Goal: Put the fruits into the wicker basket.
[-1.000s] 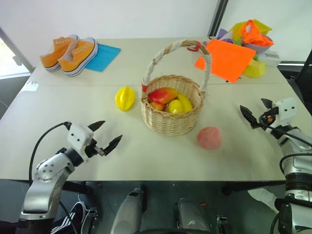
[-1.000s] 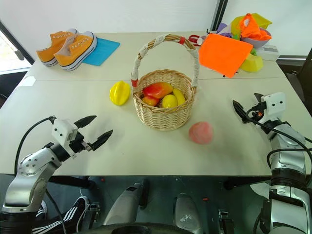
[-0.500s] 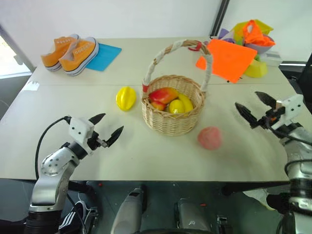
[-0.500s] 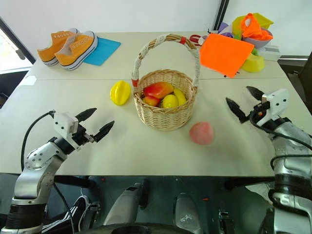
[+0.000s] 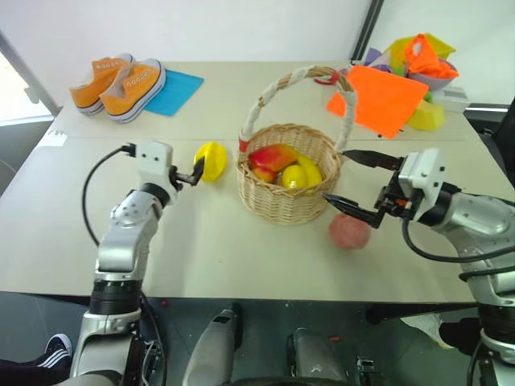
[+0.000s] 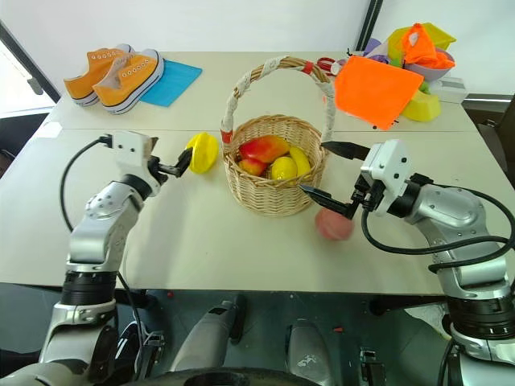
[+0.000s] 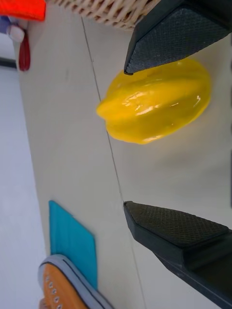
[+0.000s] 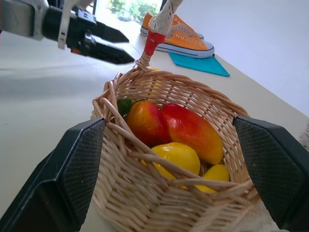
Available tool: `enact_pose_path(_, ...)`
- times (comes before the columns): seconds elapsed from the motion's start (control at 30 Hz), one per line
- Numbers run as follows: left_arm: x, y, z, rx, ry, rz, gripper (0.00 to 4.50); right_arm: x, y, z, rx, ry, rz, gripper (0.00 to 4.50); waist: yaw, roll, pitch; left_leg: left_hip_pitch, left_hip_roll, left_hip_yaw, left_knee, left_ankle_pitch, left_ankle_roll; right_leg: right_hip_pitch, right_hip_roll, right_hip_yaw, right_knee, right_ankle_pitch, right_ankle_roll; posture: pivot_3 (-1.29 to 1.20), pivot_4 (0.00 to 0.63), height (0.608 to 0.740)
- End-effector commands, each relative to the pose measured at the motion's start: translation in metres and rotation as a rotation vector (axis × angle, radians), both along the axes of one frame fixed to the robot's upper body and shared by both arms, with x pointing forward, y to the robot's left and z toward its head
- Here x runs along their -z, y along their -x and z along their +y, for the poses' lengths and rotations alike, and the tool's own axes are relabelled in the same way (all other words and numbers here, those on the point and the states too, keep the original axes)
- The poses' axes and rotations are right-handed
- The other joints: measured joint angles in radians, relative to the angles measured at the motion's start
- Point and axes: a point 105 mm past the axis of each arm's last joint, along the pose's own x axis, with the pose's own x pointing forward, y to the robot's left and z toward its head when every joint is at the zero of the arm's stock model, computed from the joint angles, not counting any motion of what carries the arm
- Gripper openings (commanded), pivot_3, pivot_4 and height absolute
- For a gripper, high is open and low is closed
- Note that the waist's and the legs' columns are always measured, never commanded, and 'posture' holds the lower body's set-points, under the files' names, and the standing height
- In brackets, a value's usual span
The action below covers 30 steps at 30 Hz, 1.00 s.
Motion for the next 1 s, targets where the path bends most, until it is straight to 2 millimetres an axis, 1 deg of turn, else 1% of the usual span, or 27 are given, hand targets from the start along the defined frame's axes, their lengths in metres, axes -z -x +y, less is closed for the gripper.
enact_pose_path(0.03, -0.004, -0.006, -0.013, -0.001, -0.038, -0.027, 4.5, -0.015, 0.003, 0.008, -0.012, 0.009, -0.08, 4.4, 0.0, 0.0, 0.0, 0.0, 0.0, 0.0, 0.0, 0.0, 0.0, 0.0, 0.0, 0.0, 0.0, 0.0, 0.0, 0.0, 0.15, 0.74)
enact_pose_path(0.13, 0.0, -0.011, -0.014, -0.039, -0.048, -0.015, 4.5, -0.016, 0.001, 0.007, 0.0, 0.003, -0.087, 4.4, 0.0, -0.001, 0.0, 0.0, 0.0, 0.0, 0.001, 0.0, 0.0, 0.001, 0.0, 0.0, 0.0, 0.0, 0.001, 0.0, 0.15, 0.74)
enact_pose_path(0.5, 0.012, -0.02, -0.026, -0.033, -0.054, 0.011, 4.5, -0.016, 0.002, 0.01, -0.003, 0.004, -0.095, 4.4, 0.002, -0.001, 0.0, 0.0, 0.0, 0.0, 0.002, 0.0, 0.0, 0.001, 0.0, 0.0, 0.001, 0.001, 0.001, 0.0, 0.15, 0.74)
enact_pose_path(0.57, 0.017, -0.02, -0.028, -0.029, -0.033, 0.034, 3.96, -0.017, 0.001, 0.009, 0.003, 0.004, -0.104, 4.5, 0.002, -0.001, 0.0, 0.0, 0.0, 0.0, 0.002, 0.0, 0.0, 0.001, 0.0, 0.0, 0.001, 0.001, 0.002, 0.0, 0.15, 0.74)
enact_pose_path(0.63, 0.02, -0.019, -0.03, -0.024, -0.035, 0.04, 3.33, -0.018, 0.0, 0.009, 0.005, 0.007, -0.107, 4.5, 0.002, -0.001, 0.0, 0.001, 0.0, 0.0, 0.002, 0.001, 0.0, 0.001, 0.0, 0.0, 0.001, 0.001, 0.002, 0.0, 0.15, 0.74)
enact_pose_path(0.67, 0.021, -0.019, -0.031, -0.023, -0.031, 0.044, 2.73, -0.018, 0.0, 0.009, 0.005, 0.009, -0.107, 4.5, 0.002, -0.001, 0.0, 0.001, 0.0, 0.0, 0.002, 0.001, 0.0, 0.001, 0.0, 0.0, 0.001, 0.001, 0.002, 0.0, 0.15, 0.74)
enact_pose_path(0.73, 0.021, -0.018, -0.031, -0.025, -0.026, 0.045, 2.12, -0.018, -0.001, 0.008, 0.007, 0.012, -0.108, 4.5, 0.003, 0.0, 0.0, 0.001, 0.0, 0.0, 0.002, 0.001, -0.001, 0.001, 0.0, 0.0, 0.002, 0.001, 0.002, 0.0, 0.15, 0.74)
enact_pose_path(0.8, 0.022, -0.018, -0.03, -0.033, -0.025, 0.048, 1.11, -0.019, -0.002, 0.007, 0.01, 0.012, -0.111, 4.5, 0.003, -0.001, 0.0, 0.001, 0.0, 0.0, 0.002, 0.001, 0.0, 0.001, 0.0, 0.0, 0.001, 0.001, 0.002, 0.0, 0.15, 0.74)
enact_pose_path(0.83, 0.021, -0.017, -0.028, -0.038, -0.022, 0.041, 0.7, -0.018, -0.003, 0.007, 0.014, 0.013, -0.113, 4.5, 0.003, 0.0, 0.0, 0.001, 0.0, 0.0, 0.002, 0.001, -0.001, 0.001, 0.0, 0.0, 0.001, 0.001, 0.002, 0.0, 0.15, 0.74)
enact_pose_path(1.0, 0.015, -0.012, -0.021, -0.038, 0.001, 0.015, 0.7, -0.018, -0.005, 0.005, 0.021, 0.013, -0.117, 4.5, 0.002, 0.0, 0.0, 0.002, 0.0, 0.0, 0.002, 0.001, -0.001, 0.001, 0.0, 0.0, 0.002, 0.001, 0.002, 0.0, 0.15, 0.74)
